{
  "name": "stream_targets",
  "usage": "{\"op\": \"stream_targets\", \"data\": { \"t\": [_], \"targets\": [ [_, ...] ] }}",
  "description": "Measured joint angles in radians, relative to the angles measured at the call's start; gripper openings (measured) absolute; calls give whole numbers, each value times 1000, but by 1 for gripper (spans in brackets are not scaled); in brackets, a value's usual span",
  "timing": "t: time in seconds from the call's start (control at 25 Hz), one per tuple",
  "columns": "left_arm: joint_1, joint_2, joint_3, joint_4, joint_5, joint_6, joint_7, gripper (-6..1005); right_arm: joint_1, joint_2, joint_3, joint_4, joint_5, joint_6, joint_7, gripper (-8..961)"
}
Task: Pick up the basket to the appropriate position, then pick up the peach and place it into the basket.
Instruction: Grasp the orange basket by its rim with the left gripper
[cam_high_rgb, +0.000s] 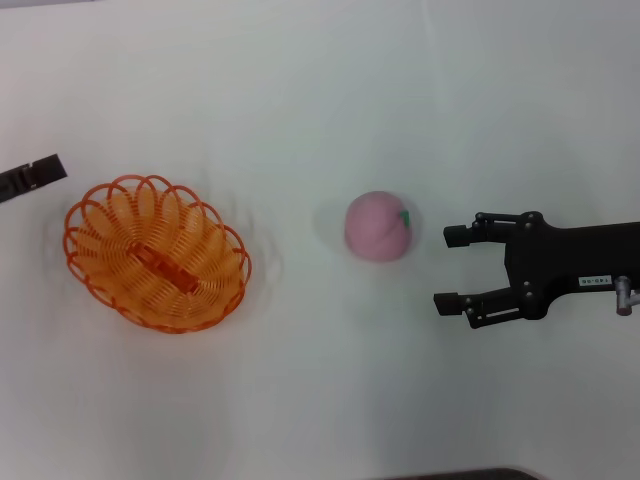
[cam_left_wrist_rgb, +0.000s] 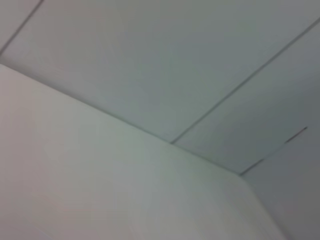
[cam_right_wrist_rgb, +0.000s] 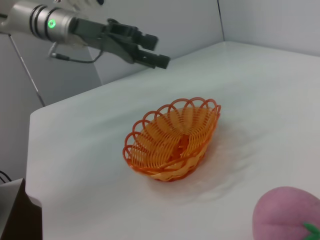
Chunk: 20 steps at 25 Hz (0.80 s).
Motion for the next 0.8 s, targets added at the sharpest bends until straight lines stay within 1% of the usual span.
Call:
{"op": "stream_targets", "data": {
  "t": [0.08,0.2,0.36,0.4,0.52,0.6,0.68,0.8],
  "targets": [
    [-2,-17,46,63,5,-44,-9,709,1,0,-3,0,-1,0,4,954],
    [-5,-30,117,137,6,-90,-18,709,2,0,-7,0,-2,0,5,954],
    [-7,-31,219,216,35,-150,-42,708,4,1,-8,-1,-2,0,6,954],
    [-9,-32,249,242,60,-172,-51,708,4,1,-8,-3,-2,0,8,954],
    [-16,-41,316,300,143,-217,-64,707,4,2,-10,-9,-2,0,15,954],
    [-26,-54,364,343,226,-250,-77,707,4,2,-11,-10,-2,0,18,954],
    [-40,-63,393,366,289,-268,-86,706,4,2,-12,-10,-2,0,19,954],
    [-70,-69,419,380,365,-278,-101,706,4,2,-12,-10,-2,0,20,954]
  ]
}}
